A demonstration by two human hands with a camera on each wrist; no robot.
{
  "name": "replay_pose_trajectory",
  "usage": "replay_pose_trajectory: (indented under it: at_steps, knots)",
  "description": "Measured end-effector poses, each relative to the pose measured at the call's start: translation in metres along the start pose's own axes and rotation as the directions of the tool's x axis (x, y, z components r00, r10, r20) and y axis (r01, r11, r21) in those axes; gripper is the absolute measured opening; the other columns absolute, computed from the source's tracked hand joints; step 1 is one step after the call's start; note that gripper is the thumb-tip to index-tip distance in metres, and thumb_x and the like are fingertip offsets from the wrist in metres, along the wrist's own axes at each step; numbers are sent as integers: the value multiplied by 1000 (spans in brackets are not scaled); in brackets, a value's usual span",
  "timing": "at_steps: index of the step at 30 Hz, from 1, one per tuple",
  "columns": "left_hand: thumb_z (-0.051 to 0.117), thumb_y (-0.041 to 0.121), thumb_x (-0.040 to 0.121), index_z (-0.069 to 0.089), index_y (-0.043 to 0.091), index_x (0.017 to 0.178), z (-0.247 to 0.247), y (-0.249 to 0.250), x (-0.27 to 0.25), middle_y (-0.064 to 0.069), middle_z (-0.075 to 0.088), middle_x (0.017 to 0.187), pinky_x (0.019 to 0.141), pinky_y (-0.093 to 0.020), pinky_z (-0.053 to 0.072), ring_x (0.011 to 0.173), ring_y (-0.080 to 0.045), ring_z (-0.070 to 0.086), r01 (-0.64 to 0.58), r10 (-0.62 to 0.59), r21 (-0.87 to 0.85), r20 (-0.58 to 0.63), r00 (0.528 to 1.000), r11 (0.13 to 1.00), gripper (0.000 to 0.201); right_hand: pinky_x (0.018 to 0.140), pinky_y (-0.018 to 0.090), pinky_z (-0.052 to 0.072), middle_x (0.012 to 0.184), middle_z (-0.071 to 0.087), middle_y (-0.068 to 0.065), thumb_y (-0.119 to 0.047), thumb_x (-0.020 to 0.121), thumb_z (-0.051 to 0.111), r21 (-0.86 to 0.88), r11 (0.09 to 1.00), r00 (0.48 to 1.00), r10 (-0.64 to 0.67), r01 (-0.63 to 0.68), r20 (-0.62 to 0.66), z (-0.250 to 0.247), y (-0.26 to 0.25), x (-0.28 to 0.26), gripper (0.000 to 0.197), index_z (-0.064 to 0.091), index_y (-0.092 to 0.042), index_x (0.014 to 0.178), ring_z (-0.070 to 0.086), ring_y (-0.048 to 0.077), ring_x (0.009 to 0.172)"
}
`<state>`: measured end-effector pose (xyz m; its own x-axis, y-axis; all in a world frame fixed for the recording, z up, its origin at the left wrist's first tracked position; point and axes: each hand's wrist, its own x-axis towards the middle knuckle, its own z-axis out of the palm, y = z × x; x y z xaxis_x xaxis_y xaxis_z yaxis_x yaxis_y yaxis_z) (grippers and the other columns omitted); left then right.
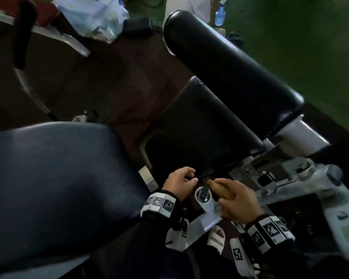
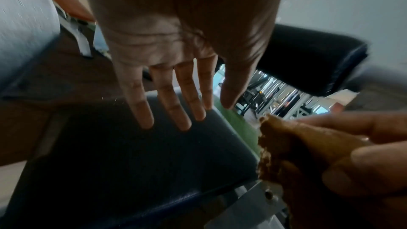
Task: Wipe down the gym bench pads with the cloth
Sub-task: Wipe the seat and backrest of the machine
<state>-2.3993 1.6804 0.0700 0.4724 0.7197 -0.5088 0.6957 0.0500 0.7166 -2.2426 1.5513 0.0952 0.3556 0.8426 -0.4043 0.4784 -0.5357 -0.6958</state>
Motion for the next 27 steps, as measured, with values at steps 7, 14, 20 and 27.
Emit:
replay_pose_trajectory:
  at_steps: [7, 14, 20, 27]
  knots:
    - [60, 25, 88, 57, 22, 126, 9, -31, 101, 3, 57, 123, 93, -29, 48, 106, -13, 58, 17, -27, 159, 58, 998, 987, 38, 90, 17, 37, 111, 61, -3, -7, 67, 73, -32, 997, 988, 58, -64, -143, 26, 21, 92, 54, 63, -26, 117, 56, 9, 99]
    - [60, 24, 88, 35, 24, 144, 29, -70, 160, -1, 23, 153, 105, -38, 40, 138, -20, 29, 34, -61, 339, 69, 996, 940, 61, 99, 34, 41, 119, 56, 5, -9, 68, 74, -165, 983, 979, 43, -77, -201, 51, 61, 158, 54, 63, -18, 120, 53, 24, 110]
    - [61, 31, 89, 23, 32, 148, 43, -103, 175, 1, -2, 160, 111, -52, 30, 146, -21, 3, 119, -109, 326, -47, 993, 938, 70, 104, 39, 30, 130, 52, 20, -4, 62, 79, -333, 938, 921, -211, 97, -327, 72, 81, 177, 61, 63, -8, 121, 45, 41, 121]
    - [63, 59, 78, 4, 57, 143, 52, -145, 176, 19, -20, 155, 106, -69, 15, 145, -15, -18, 101, -85, 318, -63, 994, 943, 88, 116, 50, 7, 154, 25, 5, -29, 79, 42, -688, 725, 942, -240, 13, -234, 105, 117, 170, 64, 38, -25, 143, 16, 25, 143]
